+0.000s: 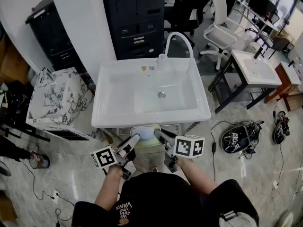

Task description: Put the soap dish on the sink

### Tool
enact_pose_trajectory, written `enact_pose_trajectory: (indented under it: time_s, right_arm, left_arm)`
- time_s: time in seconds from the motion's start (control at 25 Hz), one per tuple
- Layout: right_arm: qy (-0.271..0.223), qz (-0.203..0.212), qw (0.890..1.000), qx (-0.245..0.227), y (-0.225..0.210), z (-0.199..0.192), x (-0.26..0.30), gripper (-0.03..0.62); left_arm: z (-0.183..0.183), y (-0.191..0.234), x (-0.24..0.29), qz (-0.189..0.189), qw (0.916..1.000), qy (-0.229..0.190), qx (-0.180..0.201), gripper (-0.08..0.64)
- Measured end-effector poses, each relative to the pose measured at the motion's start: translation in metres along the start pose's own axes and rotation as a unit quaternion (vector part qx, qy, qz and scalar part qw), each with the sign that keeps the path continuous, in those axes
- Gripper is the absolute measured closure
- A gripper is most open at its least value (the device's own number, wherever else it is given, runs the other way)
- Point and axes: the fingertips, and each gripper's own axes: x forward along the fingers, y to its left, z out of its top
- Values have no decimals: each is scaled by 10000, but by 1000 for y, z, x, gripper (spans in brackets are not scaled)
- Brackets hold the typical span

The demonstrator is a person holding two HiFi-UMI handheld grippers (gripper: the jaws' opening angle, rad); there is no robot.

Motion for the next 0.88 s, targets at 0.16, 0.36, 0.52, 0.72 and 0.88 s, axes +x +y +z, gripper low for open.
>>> enact_pose_trajectory:
  time_s: [0.16,0.36,0.52,0.72,0.88]
  right_arm:
    - [13,16,9999,-139,-2,6,-4,522]
    - [-12,56,9999,-161,-2,10,-2,523]
    - [-8,103,9999,-101,-5,9,0,523]
    - [28,67,10000,-40,-8,9,12,523]
    - [4,-6,10000,18,-11,18,27,523]
  left_arm:
    - [-2,-2,6,-12,10000,10,24,358]
    - [1,-5,11,-42,10000,-9,19,359]
    - [1,-3,12,15,10000,20,86,359]
    - [10,9,13,85,9999,41,85,359]
    - [26,15,21,42,10000,86,20,359]
